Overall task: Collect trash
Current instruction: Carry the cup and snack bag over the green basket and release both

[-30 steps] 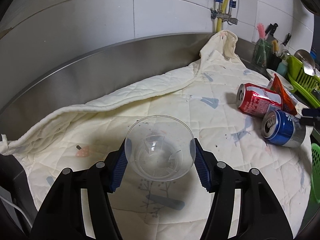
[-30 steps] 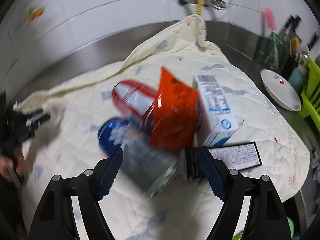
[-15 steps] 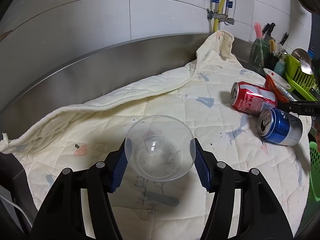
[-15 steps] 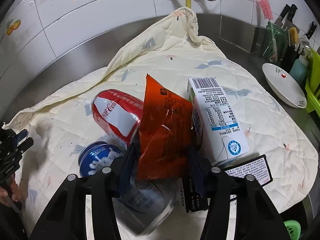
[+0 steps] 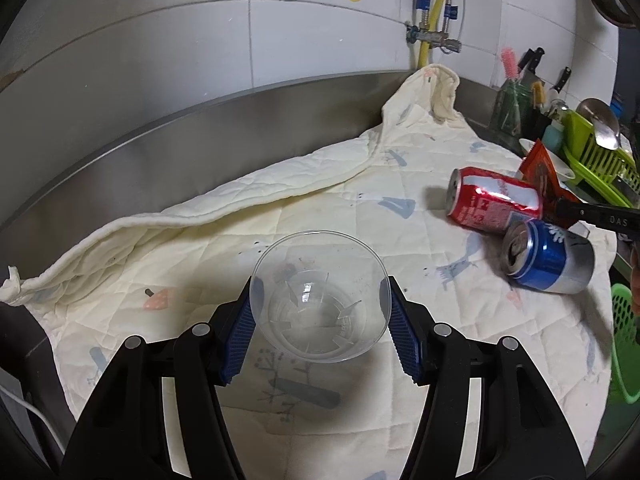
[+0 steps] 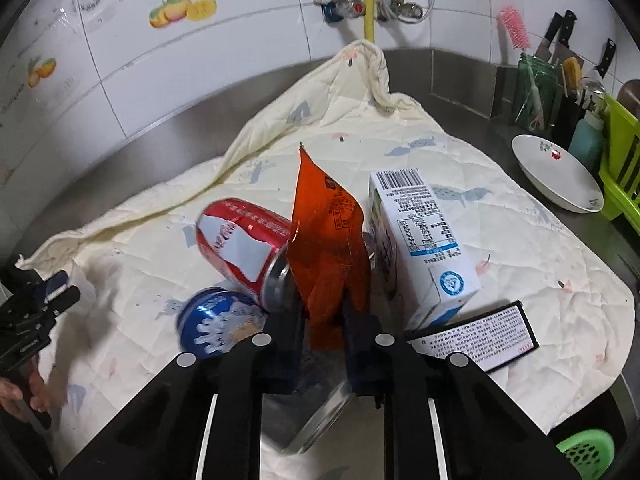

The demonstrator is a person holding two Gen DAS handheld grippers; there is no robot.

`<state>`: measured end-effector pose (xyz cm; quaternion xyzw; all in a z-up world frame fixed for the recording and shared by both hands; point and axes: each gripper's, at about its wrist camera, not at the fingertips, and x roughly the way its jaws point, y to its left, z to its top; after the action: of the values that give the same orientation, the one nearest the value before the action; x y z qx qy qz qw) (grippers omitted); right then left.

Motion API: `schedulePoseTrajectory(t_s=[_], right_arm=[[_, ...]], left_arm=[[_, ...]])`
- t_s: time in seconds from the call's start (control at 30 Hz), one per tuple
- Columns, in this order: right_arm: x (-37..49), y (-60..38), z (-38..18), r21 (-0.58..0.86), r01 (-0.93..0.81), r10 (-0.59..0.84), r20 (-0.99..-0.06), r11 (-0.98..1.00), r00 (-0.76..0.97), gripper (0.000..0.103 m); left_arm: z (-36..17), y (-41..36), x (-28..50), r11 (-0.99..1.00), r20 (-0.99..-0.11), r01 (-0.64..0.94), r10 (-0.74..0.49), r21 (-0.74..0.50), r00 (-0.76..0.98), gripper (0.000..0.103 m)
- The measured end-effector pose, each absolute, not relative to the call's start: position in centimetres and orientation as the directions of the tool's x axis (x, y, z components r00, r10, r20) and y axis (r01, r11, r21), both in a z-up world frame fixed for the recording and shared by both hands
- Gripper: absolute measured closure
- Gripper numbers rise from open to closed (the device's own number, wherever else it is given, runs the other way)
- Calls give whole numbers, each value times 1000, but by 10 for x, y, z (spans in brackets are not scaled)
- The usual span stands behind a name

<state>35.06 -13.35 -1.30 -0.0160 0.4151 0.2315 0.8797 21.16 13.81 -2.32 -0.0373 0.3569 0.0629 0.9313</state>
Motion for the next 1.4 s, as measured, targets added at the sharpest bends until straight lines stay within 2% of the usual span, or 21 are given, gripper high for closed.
schedulePoseTrajectory(t_s=[0.2, 0.5, 0.83, 1.17, 1.4], right_arm=[[322, -152, 11, 202, -423, 435, -689, 883, 579, 91], [268, -198, 28, 217, -385, 426, -658, 897, 621, 92], [205, -280, 15, 203, -245, 316, -682, 948, 659, 92], [158, -370, -13, 133, -44, 130, -747, 990, 652, 91], [136, -424, -28, 147, 85, 59, -762, 985, 645, 86]], left_arm=[[-7, 121, 205, 995, -647, -100, 59, -28, 761, 43], [14, 80, 193, 999, -613, 0, -25, -41, 790, 43], [12, 12, 180, 989, -613, 142, -144, -53, 777, 43], [3, -82, 168, 944, -625, 324, -294, -69, 723, 43], [1, -148, 164, 899, -636, 433, -372, -65, 676, 43]])
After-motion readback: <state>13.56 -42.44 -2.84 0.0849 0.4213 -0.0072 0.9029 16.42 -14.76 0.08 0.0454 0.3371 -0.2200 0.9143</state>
